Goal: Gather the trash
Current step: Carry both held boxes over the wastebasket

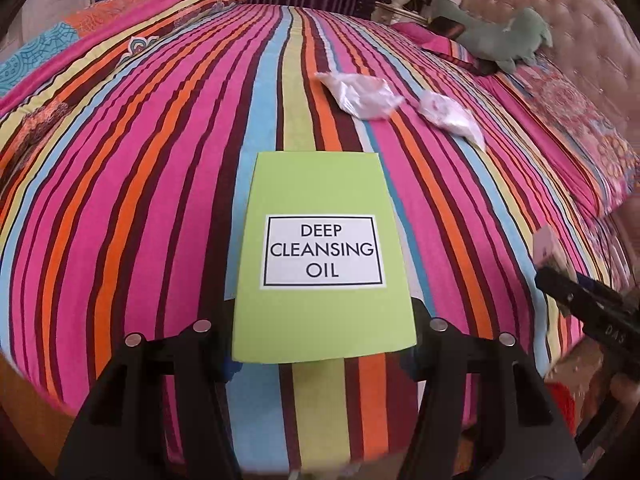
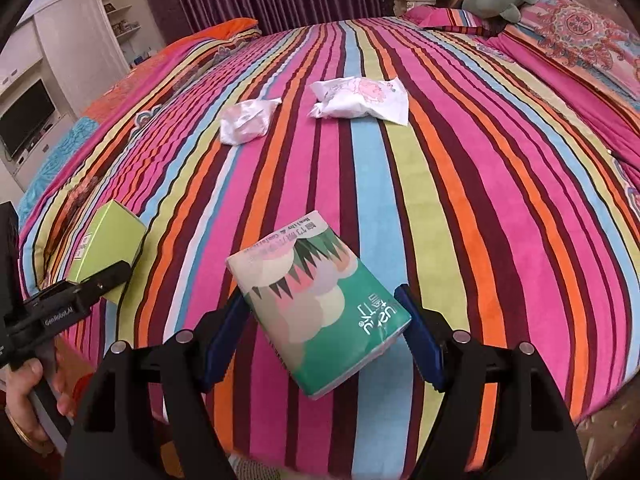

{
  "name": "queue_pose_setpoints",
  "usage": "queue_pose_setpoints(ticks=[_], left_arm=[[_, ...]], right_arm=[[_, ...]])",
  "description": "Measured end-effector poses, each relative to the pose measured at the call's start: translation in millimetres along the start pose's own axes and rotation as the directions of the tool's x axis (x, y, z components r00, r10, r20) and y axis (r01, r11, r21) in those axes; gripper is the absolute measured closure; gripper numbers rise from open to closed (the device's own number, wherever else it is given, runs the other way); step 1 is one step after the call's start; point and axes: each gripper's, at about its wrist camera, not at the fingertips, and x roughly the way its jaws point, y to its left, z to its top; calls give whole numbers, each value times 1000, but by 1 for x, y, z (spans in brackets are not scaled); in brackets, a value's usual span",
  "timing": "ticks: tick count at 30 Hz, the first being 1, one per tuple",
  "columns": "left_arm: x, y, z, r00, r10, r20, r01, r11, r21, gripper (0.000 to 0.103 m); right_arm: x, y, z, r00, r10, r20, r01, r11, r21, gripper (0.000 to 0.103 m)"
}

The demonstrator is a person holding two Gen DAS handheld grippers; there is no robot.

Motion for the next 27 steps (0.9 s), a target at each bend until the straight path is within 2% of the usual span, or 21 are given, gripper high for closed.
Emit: queue_pose_setpoints(ticks=[10,16,23,27], left_arm=[[-43,-18,-68,999,-35,-26,38,995,90,45],[-55,-28,-116,994,-57,-90,68,990,120,46],[-46,-49,-164,975,-60,-213,99,979,177,45],[-32,-61,-177,957,-53,-286,116,971,208,45]], right_arm=[[-39,12,-53,1000,25,-9,-25,1000,10,33],[-58,21,-88,998,42,-35,-42,999,9,33],[-59,27,-124,992,57,-114,-54,998,31,33],[-43,20,-149,974,83,-211,-62,993,101,33]])
